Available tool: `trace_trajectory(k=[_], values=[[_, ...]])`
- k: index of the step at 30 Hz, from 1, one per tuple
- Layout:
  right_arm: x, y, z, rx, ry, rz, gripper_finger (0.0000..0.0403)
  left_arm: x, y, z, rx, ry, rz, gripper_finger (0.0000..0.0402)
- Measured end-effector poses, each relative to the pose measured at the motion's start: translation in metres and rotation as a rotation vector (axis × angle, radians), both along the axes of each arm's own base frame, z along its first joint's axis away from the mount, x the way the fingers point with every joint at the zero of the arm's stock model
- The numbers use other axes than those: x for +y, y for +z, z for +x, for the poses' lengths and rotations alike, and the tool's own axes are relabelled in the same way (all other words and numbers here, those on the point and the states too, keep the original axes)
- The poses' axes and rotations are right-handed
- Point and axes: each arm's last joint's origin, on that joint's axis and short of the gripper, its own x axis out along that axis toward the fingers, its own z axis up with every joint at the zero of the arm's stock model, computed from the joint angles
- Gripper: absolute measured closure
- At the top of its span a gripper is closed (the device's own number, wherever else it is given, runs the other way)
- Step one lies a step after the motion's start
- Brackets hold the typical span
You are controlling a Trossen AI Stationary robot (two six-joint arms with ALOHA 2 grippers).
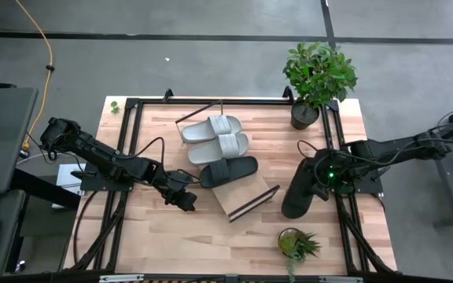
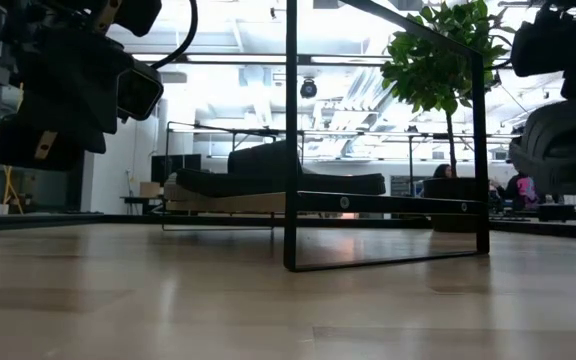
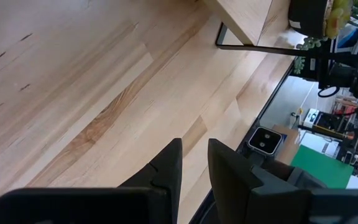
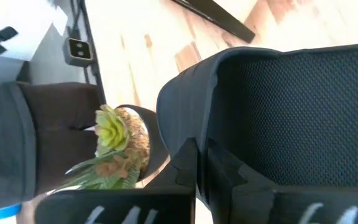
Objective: Pick and place slides into the shelf
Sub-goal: Put the black slipper on the shelf
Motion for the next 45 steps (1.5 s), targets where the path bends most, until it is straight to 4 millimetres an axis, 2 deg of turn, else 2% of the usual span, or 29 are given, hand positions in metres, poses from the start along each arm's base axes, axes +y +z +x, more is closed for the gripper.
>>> trace_trajectory(k=[7, 18, 31, 40, 45], values=[[0.000, 0.009, -0.006, -0.054, -0.019, 0.082, 0.0403, 0.000, 0.000, 0.000, 0.000, 0.000, 0.000, 0.0334], [0.003, 0.037, -0.002, -0.284, -0.036, 0.299, 0.0403, 0.000, 0.000, 0.000, 0.000, 0.000, 0.000, 0.0334], [0.004, 0.053, 0.003, -0.430, -0.048, 0.375, 0.0403, 0.000, 0.000, 0.000, -0.002, -0.006, 0.005, 0.0334], [-0.002, 0.058, 0.013, -0.518, -0.311, 0.325, 0.0403, 0.000, 0.000, 0.000, -0.003, -0.005, 0.005, 0.0334], [-0.004, 0.062, 0.027, -0.592, -0.442, 0.314, 0.0403, 0.001, 0.000, 0.000, -0.011, 0.025, 0.045, 0.0334]])
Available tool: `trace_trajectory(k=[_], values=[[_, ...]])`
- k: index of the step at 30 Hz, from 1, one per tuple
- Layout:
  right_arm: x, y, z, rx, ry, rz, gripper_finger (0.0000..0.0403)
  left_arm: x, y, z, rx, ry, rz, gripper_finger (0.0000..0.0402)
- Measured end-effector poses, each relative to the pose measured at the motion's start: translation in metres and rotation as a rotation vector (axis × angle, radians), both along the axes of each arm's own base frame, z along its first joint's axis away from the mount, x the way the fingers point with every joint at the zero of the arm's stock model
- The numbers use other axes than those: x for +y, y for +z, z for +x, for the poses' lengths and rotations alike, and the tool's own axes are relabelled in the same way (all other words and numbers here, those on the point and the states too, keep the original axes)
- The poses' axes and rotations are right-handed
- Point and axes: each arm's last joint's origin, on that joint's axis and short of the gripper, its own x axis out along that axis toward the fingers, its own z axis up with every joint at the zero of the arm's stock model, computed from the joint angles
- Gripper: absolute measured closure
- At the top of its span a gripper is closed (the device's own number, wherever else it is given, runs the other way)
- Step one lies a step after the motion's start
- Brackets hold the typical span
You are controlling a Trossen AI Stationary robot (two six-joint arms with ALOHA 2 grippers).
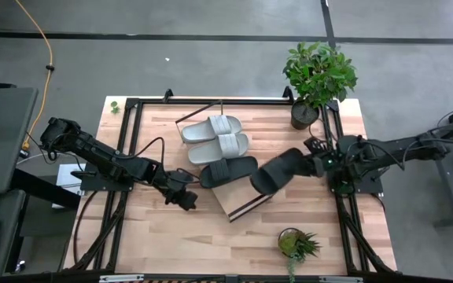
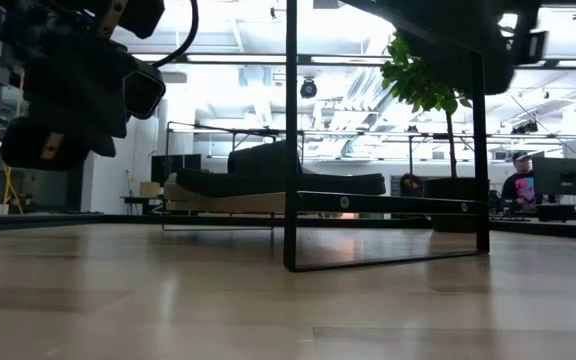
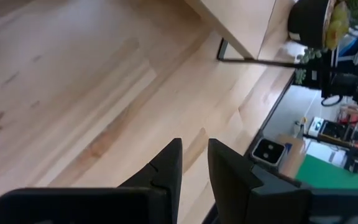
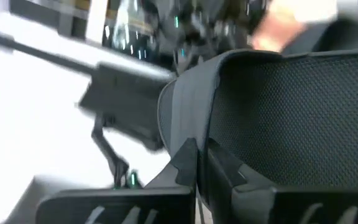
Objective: Pick and place slides into the shelf
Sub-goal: Put the black slipper on the shelf
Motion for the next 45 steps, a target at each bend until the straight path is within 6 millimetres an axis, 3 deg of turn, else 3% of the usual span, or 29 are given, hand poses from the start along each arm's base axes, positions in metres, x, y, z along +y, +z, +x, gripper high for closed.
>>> trace_trajectory(k=[6, 15, 45], values=[[0.000, 0.001, 0.021, -0.046, -0.124, 0.028, 0.0403, 0.001, 0.000, 0.000, -0.003, 0.015, 0.015, 0.0334], [0.001, -0.018, 0.045, 0.056, -0.205, 0.079, 0.0403, 0.001, 0.000, 0.000, -0.003, 0.015, 0.015, 0.0334], [0.007, -0.066, 0.077, 0.336, -0.193, 0.106, 0.0403, 0.002, 0.000, 0.001, -0.017, 0.022, 0.070, 0.0334]])
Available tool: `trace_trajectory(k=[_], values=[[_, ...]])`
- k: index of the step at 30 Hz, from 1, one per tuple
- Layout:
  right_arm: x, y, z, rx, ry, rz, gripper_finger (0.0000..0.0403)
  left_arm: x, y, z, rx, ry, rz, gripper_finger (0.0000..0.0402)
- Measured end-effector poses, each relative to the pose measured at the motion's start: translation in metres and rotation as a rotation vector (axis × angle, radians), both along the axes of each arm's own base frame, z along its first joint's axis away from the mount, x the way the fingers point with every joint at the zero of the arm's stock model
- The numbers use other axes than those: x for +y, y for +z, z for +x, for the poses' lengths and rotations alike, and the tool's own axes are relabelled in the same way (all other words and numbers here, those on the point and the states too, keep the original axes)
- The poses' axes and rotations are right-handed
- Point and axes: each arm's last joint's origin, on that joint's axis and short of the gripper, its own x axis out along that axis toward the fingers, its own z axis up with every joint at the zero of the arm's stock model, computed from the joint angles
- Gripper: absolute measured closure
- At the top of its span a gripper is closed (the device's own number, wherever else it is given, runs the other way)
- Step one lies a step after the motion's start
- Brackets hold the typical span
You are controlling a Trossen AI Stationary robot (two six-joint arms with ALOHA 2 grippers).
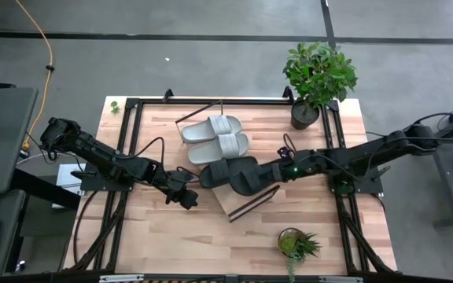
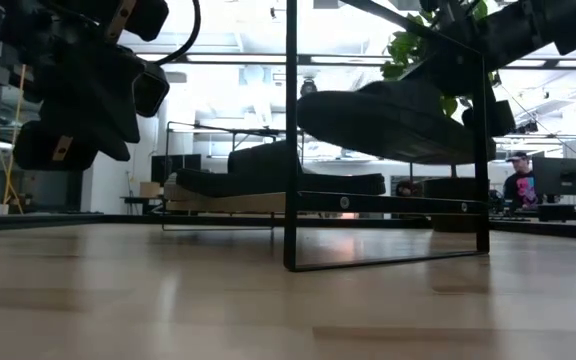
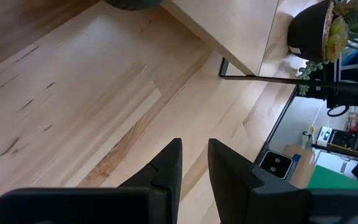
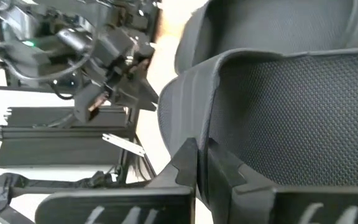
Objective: Pick and place slides into the shelf
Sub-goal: Put the black slipper on the shelf
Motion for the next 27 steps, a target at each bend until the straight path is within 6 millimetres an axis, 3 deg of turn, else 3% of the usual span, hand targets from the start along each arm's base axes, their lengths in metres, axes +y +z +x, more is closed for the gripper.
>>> trace_trajectory(k=[27], values=[[0.003, -0.020, 0.010, 0.099, 0.030, 0.028, 0.0403, 0.000, 0.000, 0.000, -0.002, -0.007, 0.007, 0.0334]])
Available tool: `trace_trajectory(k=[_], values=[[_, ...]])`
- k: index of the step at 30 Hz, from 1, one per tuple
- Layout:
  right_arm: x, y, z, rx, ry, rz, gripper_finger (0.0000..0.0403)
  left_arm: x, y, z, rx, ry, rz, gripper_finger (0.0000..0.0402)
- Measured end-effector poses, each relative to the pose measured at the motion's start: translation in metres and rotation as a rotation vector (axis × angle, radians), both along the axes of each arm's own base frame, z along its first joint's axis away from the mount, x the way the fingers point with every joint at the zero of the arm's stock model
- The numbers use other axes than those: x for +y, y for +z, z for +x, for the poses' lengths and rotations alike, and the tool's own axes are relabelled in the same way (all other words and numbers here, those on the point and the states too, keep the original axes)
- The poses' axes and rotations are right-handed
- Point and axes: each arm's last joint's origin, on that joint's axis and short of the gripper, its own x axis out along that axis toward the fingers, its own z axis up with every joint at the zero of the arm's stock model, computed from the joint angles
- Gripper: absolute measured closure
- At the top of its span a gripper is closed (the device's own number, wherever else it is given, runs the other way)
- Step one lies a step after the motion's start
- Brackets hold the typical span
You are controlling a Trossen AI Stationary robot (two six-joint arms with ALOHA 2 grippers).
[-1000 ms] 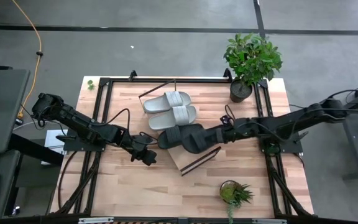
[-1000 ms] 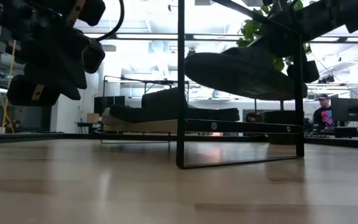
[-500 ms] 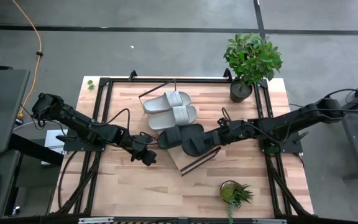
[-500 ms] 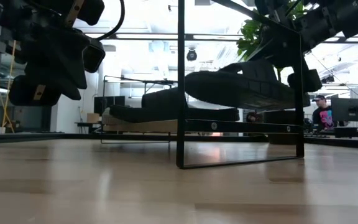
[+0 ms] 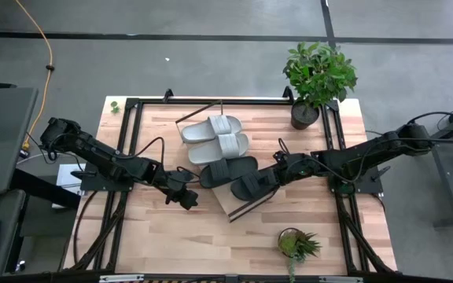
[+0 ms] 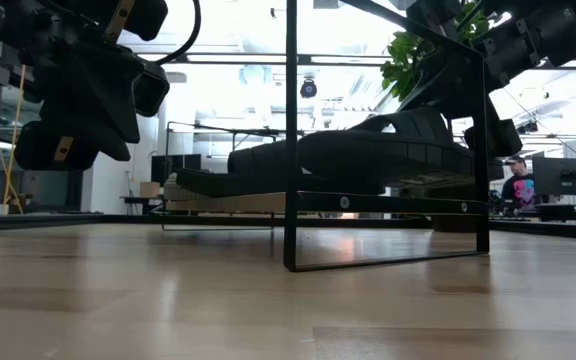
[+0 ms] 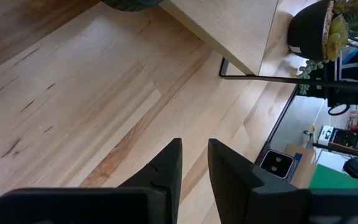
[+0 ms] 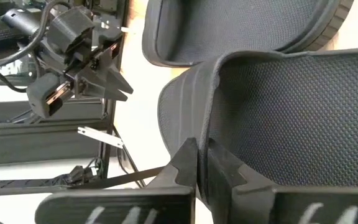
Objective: Pick and place slides into the shelf
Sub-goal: Put the black slipper on the shelf
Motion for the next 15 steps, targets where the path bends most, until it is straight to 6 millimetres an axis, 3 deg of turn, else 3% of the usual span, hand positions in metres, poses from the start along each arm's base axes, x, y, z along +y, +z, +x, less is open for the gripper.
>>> trace_trajectory(k=[15], values=[[-0.0063, 0.0000, 0.0008, 0.003, -0.034, 0.017, 0.0403, 0.0000, 0.0000, 0.0000, 0.000, 0.000, 0.000, 0.0334]])
